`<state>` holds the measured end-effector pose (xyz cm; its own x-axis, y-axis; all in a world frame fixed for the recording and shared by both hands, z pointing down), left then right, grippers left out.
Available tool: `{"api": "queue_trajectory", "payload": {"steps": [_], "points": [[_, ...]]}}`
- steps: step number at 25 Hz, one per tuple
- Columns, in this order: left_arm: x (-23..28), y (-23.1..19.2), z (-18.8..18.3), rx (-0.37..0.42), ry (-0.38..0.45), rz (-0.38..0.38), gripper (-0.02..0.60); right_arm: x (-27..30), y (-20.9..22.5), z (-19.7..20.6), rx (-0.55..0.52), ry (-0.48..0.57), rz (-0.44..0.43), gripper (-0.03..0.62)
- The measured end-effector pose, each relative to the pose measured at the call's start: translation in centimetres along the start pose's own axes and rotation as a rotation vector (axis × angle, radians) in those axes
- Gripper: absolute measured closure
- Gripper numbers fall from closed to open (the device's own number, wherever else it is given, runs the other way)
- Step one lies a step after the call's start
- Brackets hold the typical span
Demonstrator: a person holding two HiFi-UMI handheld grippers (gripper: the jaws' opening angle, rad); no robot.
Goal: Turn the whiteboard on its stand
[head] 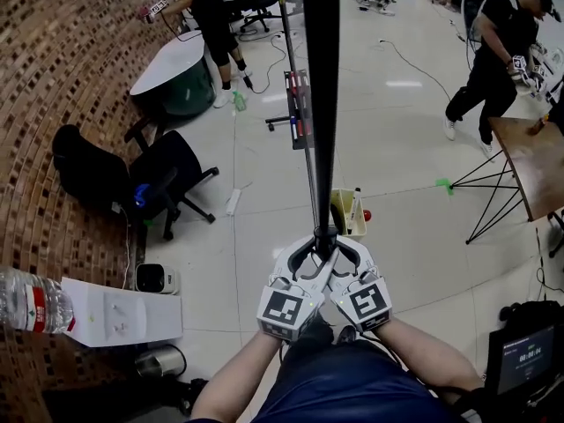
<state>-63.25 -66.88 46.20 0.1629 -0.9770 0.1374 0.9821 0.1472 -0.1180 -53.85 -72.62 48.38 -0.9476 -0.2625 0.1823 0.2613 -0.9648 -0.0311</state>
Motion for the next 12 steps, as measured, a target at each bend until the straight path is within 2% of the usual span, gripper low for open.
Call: {"api": "queue_trajectory", "payload": {"steps": [12], "points": [[-5.1, 4.4, 1.6, 0.013, -0.028, -0.029, 0.416, -4.6, -4.6, 1.6, 0.011, 0.025, -0.03, 0.43]]}}
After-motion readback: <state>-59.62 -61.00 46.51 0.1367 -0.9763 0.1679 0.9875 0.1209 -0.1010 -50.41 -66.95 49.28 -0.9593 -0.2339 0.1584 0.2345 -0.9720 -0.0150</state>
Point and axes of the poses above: the fingertips, and each gripper's own axes: x forward along the fingers, y to its right, z out of its underside, the point moved 10 cm from there along -x, backward along the fingers, and after that the axes turned 1 degree about -z, right-handed, at the moved point
